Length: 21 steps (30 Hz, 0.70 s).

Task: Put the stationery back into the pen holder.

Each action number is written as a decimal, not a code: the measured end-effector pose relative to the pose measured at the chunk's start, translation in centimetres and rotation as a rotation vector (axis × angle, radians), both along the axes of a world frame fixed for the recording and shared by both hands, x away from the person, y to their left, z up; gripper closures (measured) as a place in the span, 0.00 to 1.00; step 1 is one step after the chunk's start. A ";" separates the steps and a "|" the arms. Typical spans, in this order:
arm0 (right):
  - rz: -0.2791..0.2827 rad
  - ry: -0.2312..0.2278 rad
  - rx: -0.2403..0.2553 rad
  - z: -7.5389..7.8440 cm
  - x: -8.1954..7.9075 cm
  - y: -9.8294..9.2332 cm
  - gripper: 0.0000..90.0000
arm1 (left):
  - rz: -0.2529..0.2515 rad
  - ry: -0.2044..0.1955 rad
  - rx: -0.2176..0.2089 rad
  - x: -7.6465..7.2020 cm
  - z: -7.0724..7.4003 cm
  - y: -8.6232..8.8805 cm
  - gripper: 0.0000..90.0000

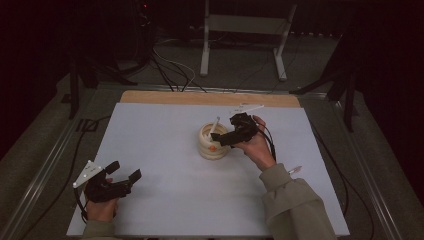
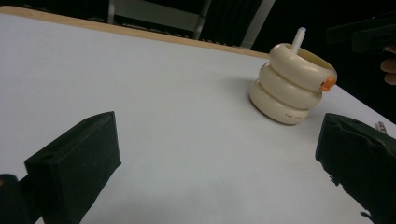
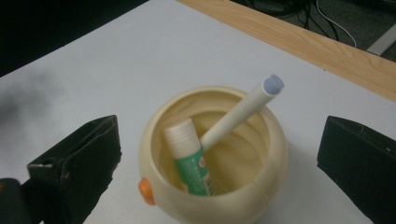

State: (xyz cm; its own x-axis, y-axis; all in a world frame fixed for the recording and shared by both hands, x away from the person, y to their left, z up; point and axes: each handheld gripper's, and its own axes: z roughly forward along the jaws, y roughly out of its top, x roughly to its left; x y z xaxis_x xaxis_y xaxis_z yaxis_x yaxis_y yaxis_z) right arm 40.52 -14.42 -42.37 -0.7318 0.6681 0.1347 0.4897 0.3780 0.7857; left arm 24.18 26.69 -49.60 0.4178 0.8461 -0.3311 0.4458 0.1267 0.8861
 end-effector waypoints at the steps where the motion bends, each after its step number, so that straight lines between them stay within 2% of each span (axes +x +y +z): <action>1: -0.001 0.002 -0.003 0.0 -0.1 -0.1 0.00 | 0.000 0.000 -0.001 0.0 0.0 0.0 0.00; 4: 0.003 0.008 -0.014 0.1 -0.2 -0.6 0.00 | 0.000 0.000 -0.001 0.0 0.0 0.0 0.00; 10: -0.001 0.036 -0.066 0.2 -0.7 -1.7 0.00 | -0.001 0.001 0.001 0.0 0.0 0.0 0.00; 21: -0.001 0.043 -0.118 0.9 -1.6 -5.2 0.00 | -0.003 0.000 0.002 0.1 0.0 -0.1 0.00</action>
State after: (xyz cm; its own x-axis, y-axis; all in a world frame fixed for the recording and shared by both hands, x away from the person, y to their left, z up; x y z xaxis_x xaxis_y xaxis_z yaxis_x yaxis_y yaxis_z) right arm 38.89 -19.59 -41.47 -0.7265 0.6817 0.0862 0.5224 0.4665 0.7138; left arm 24.23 26.54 -49.63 0.4201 0.8454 -0.3299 0.4465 0.1239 0.8862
